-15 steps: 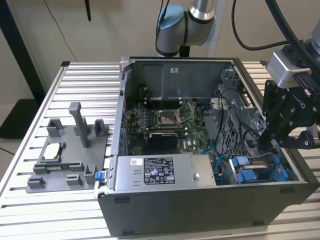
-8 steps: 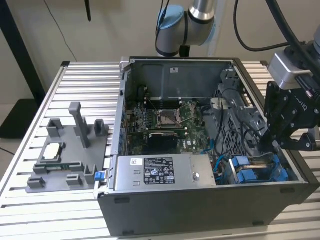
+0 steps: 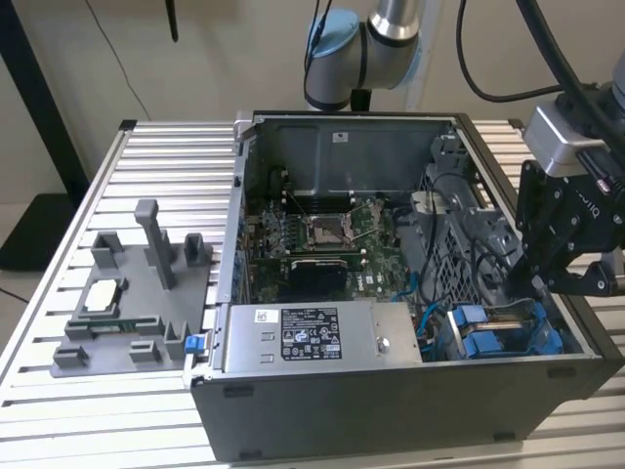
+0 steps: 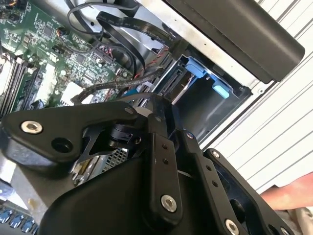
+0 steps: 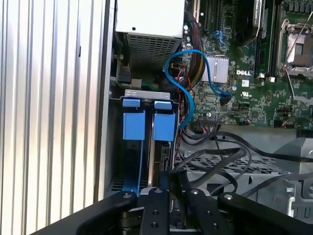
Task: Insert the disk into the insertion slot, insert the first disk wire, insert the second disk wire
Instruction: 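Insert the first disk wire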
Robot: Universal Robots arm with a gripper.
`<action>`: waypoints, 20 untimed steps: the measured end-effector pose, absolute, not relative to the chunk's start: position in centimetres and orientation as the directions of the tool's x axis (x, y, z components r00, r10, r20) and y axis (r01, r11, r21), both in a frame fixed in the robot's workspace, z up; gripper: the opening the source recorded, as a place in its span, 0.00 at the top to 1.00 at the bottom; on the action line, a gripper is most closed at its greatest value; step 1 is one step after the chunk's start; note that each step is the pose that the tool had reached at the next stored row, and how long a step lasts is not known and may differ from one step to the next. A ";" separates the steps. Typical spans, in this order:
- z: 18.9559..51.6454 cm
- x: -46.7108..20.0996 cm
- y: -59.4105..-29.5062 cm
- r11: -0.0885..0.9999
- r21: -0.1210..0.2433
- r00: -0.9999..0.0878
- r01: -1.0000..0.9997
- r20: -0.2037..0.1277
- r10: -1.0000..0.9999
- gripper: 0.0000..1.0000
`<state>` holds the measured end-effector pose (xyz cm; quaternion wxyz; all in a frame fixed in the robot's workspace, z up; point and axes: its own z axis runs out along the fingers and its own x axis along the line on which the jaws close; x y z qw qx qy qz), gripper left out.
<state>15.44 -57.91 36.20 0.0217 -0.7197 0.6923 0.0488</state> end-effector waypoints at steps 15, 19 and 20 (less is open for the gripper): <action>35.0 16.6 -58.4 -0.026 0.035 0.021 -0.999 -0.131 -0.991 1.00; 34.7 16.6 -58.4 -0.018 0.035 0.013 -0.999 -0.132 -0.991 1.00; 34.6 16.6 -58.4 -0.016 0.035 0.011 -0.999 -0.132 -0.991 1.00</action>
